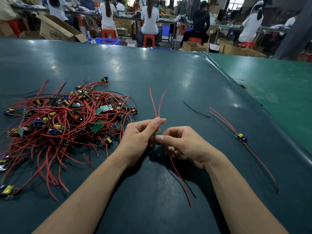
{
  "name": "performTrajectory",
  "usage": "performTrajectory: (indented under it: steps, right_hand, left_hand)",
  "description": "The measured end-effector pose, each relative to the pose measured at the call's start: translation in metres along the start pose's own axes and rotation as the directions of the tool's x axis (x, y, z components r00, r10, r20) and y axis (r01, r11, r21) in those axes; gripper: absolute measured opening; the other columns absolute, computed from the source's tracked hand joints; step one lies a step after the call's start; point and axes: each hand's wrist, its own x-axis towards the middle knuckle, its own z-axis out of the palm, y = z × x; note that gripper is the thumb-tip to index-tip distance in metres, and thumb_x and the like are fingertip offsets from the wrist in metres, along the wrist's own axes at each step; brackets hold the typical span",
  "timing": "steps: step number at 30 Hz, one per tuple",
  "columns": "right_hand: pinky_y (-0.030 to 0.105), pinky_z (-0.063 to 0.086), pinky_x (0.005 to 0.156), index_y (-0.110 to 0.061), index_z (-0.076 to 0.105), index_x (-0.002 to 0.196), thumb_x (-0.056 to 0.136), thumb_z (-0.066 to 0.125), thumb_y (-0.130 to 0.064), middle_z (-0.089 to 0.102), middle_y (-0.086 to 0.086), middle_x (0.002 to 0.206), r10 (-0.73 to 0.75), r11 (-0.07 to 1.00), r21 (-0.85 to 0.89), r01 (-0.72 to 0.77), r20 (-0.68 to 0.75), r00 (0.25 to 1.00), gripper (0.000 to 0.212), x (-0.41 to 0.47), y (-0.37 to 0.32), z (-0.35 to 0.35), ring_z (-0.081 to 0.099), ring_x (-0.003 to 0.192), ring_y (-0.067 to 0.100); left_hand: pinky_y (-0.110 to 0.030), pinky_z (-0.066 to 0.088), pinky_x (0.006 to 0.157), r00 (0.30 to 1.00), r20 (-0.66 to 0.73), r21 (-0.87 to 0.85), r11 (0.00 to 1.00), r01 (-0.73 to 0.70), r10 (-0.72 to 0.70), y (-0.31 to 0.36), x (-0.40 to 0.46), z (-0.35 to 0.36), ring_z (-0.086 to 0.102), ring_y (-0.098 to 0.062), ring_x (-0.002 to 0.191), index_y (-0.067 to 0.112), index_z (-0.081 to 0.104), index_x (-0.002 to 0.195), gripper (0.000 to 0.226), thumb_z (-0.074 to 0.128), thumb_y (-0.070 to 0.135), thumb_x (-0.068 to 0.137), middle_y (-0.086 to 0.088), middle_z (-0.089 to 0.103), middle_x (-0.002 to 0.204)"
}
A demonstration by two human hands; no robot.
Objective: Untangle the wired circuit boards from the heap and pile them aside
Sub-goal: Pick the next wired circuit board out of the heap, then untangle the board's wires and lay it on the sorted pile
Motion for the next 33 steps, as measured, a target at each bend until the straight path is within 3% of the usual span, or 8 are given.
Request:
performTrajectory:
  steps: [4, 9, 14, 20, 22, 26, 30, 33]
  right_hand:
    - [0.013, 0.025, 0.033, -0.012, 0.066, 0.078, 0.086, 0.071, -0.017, 0.048, -0.007, 0.05, -0.065, 0.976, 0.196, 0.092, -0.141, 0.988, 0.011, 0.0, -0.004, 0.002, 0.035, 0.035, 0.003]
    - [0.016, 0.035, 0.036, -0.014, 0.052, 0.093, 0.092, 0.062, -0.006, 0.069, 0.004, 0.066, -0.134, 0.806, 0.468, 0.362, -0.451, 0.882, 0.013, 0.003, -0.011, -0.013, 0.064, 0.051, 0.014]
    - [0.015, 0.046, 0.044, -0.013, 0.059, 0.095, 0.092, 0.061, 0.0, 0.074, 0.001, 0.077, -0.014, 0.607, 0.575, 0.549, -0.683, 0.73, 0.013, 0.01, -0.008, -0.018, 0.072, 0.062, 0.012]
    - [0.015, 0.051, 0.048, 0.005, 0.05, 0.126, 0.095, 0.058, 0.001, 0.067, 0.016, 0.119, 0.306, 0.337, 0.689, 0.641, -0.724, 0.618, 0.033, 0.004, 0.002, -0.031, 0.074, 0.066, 0.017]
    - [0.016, 0.049, 0.045, -0.004, 0.055, 0.105, 0.101, 0.052, -0.012, 0.068, 0.013, 0.111, 0.326, 0.374, 0.7, 0.608, -0.713, 0.621, 0.01, 0.003, 0.003, -0.034, 0.072, 0.061, 0.016]
    - [0.015, 0.036, 0.039, -0.018, 0.05, 0.076, 0.097, 0.055, -0.024, 0.067, 0.003, 0.077, 0.274, 0.559, 0.667, 0.492, -0.709, 0.65, 0.022, 0.006, 0.002, -0.027, 0.056, 0.048, 0.012]
    - [0.017, 0.028, 0.038, -0.016, 0.052, 0.072, 0.094, 0.056, -0.02, 0.057, 0.001, 0.061, 0.226, 0.627, 0.641, 0.442, -0.693, 0.685, 0.023, 0.01, 0.002, -0.021, 0.042, 0.04, 0.012]
    - [0.018, 0.027, 0.038, -0.016, 0.052, 0.07, 0.093, 0.057, -0.02, 0.055, -0.001, 0.056, 0.21, 0.631, 0.648, 0.427, -0.673, 0.709, 0.025, 0.011, 0.002, -0.022, 0.039, 0.04, 0.012]
  left_hand:
    - [-0.025, 0.033, 0.048, 0.994, -0.11, -0.126, 0.992, -0.009, -0.005, 0.003, 0.001, 0.002, 0.045, -0.015, 0.055, 0.012, 0.073, 0.096, 0.033, 0.061, 0.041, 0.083, -0.008, 0.058, 0.079]
    - [-0.031, 0.044, 0.053, 0.78, -0.37, 0.42, 0.84, -0.343, 0.504, -0.001, 0.001, -0.007, 0.053, -0.018, 0.059, 0.017, 0.069, 0.09, 0.018, 0.053, 0.021, 0.098, 0.004, 0.065, 0.078]
    - [-0.033, 0.041, 0.065, 0.611, -0.415, 0.608, 0.706, -0.364, 0.674, -0.001, 0.003, -0.015, 0.05, -0.017, 0.071, 0.026, 0.059, 0.088, 0.015, 0.049, 0.024, 0.098, 0.018, 0.056, 0.087]
    - [-0.04, 0.046, 0.068, 0.66, -0.311, 0.667, 0.652, -0.361, 0.684, -0.002, 0.003, -0.01, 0.054, -0.018, 0.077, 0.02, 0.062, 0.084, 0.018, 0.049, 0.023, 0.096, 0.005, 0.059, 0.085]
    - [-0.044, 0.045, 0.072, 0.651, -0.253, 0.732, 0.582, -0.356, 0.716, 0.0, 0.001, -0.01, 0.053, -0.021, 0.079, 0.013, 0.065, 0.083, 0.022, 0.05, 0.023, 0.095, 0.001, 0.061, 0.084]
    - [-0.041, 0.037, 0.084, 0.625, -0.179, 0.938, 0.323, -0.124, 0.759, 0.003, -0.002, -0.015, 0.053, -0.031, 0.094, 0.013, 0.069, 0.096, 0.016, 0.06, 0.024, 0.089, -0.005, 0.063, 0.094]
    - [-0.044, 0.03, 0.092, 0.819, -0.279, 0.96, 0.155, 0.232, 0.502, 0.002, 0.004, -0.031, 0.048, -0.035, 0.111, 0.014, 0.065, 0.116, 0.037, 0.063, 0.033, 0.085, -0.011, 0.059, 0.116]
    - [-0.041, 0.026, 0.089, 0.862, -0.282, 0.956, 0.051, 0.288, 0.422, -0.002, 0.005, -0.035, 0.05, -0.031, 0.107, 0.018, 0.069, 0.107, 0.027, 0.061, 0.033, 0.087, -0.008, 0.06, 0.115]
